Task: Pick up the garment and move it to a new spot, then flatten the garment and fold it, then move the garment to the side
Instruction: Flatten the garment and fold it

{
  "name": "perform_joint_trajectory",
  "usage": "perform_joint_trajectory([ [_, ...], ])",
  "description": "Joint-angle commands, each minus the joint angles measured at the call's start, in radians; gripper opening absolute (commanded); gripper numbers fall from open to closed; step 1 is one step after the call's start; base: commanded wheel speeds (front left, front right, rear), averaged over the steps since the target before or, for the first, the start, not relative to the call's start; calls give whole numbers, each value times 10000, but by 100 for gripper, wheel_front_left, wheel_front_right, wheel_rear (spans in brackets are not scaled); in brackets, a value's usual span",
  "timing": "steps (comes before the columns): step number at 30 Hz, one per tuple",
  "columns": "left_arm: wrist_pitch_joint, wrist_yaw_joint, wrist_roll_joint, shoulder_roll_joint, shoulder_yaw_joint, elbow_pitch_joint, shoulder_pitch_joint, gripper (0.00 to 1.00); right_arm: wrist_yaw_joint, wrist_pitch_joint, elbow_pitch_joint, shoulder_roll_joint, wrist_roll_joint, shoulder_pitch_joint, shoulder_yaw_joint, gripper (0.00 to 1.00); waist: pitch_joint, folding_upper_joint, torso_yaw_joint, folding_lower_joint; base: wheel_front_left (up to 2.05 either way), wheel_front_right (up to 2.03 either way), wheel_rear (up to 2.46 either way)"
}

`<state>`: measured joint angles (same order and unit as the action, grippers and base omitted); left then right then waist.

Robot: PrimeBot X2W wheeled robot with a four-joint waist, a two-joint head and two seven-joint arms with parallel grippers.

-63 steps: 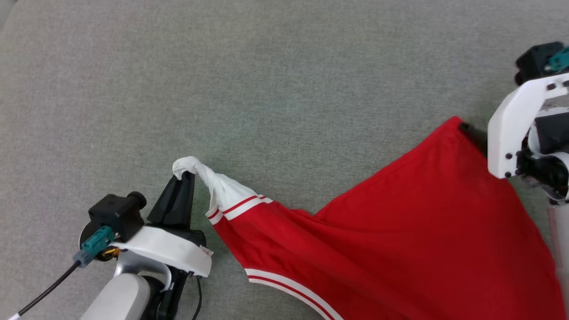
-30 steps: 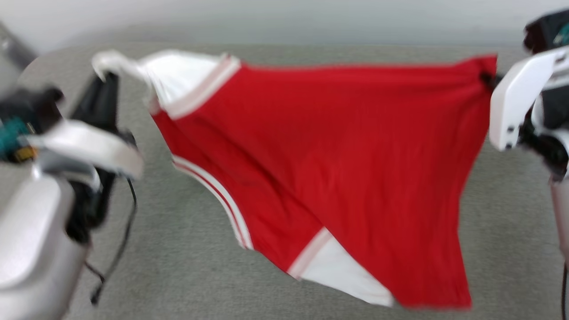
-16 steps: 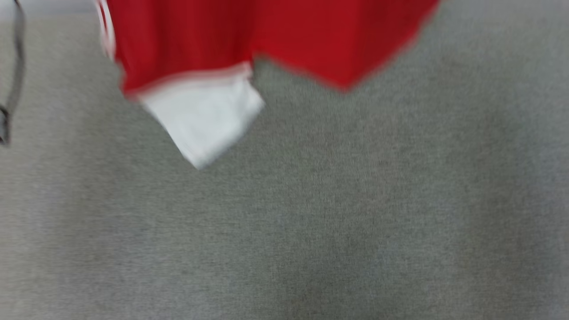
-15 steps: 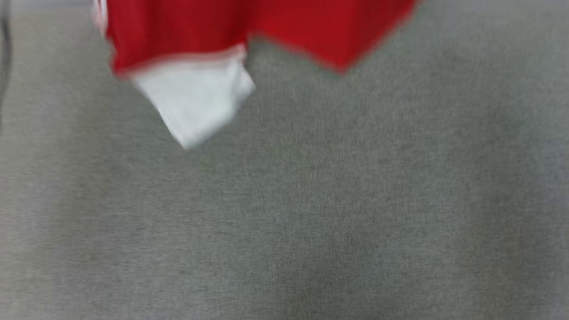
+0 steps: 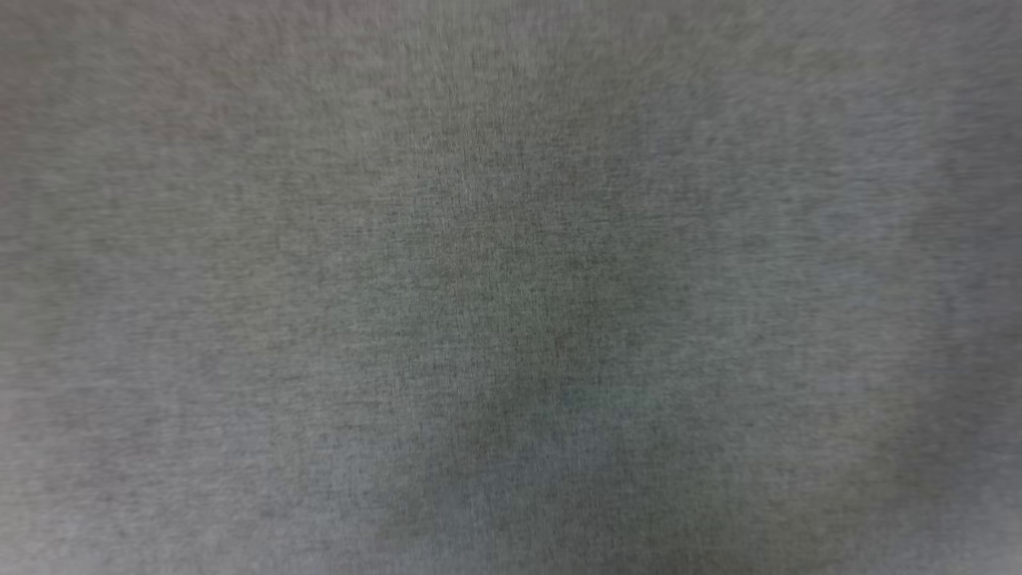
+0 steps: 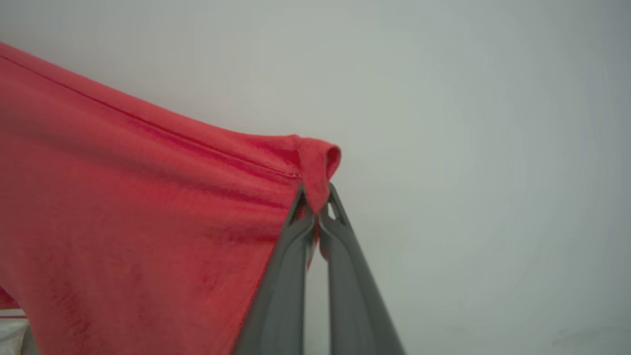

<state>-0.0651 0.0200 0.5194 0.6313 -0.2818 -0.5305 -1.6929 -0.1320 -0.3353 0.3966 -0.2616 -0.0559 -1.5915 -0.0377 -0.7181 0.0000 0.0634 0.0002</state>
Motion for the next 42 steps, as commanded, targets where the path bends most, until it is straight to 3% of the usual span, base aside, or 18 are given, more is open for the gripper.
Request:
perform_joint_trajectory([
  [1, -124, 58, 54, -11, 73, -233, -191, 0, 23, 137, 264, -60, 21, -262, 21, 0, -905, 0, -52, -2, 0, 0, 0],
  [9, -730, 451, 402, -268, 38, -1496, 220, 0, 23, 940, 1806, 132, -230, -574, -320, 0, -1304, 0, -110, -2, 0, 0, 0],
  [16, -1347, 820, 887, -593, 9, -2337, 1351, 0, 23, 1368, 2833, 63, -714, 341, -819, 0, -557, 0, -275, -2, 0, 0, 0],
  [20, -1793, 1002, 1269, -776, -141, -2501, 3524, 0, 23, 1433, 2957, -221, -1478, 2200, -1483, 0, 964, 0, -460, -2, 0, 0, 0],
  [26, -1961, 1035, 2033, -849, 132, -2061, 7178, 0, 26, 808, 1797, -734, -2620, 5640, -2031, 0, 3081, 0, -456, -2, 0, 0, 0],
  [31, -1845, 677, 2497, -943, 166, -1088, 10336, 0, 29, -298, 208, -1147, -3094, 8844, -1710, 0, 4456, 0, -502, -2, 0, 0, 0],
  [32, -1845, 677, 2497, -943, 166, -1088, 10336, 0, 29, -298, 208, -1147, -3094, 8844, -1710, 0, 4456, 0, -502, -2, 0, 0, 0],
  [36, -1543, -19, 2750, -953, 167, 274, 12766, 0, 35, -1202, -1219, -1168, -3248, 11458, -1041, 0, 5233, 0, -554, -2, 0, 0, 0],
  [42, -653, -1243, 3211, -777, 222, 2751, 15897, 0, 34, -2391, -3280, -544, -3179, 14790, 157, 0, 5856, 0, -526, -2, 0, 0, 0],
])
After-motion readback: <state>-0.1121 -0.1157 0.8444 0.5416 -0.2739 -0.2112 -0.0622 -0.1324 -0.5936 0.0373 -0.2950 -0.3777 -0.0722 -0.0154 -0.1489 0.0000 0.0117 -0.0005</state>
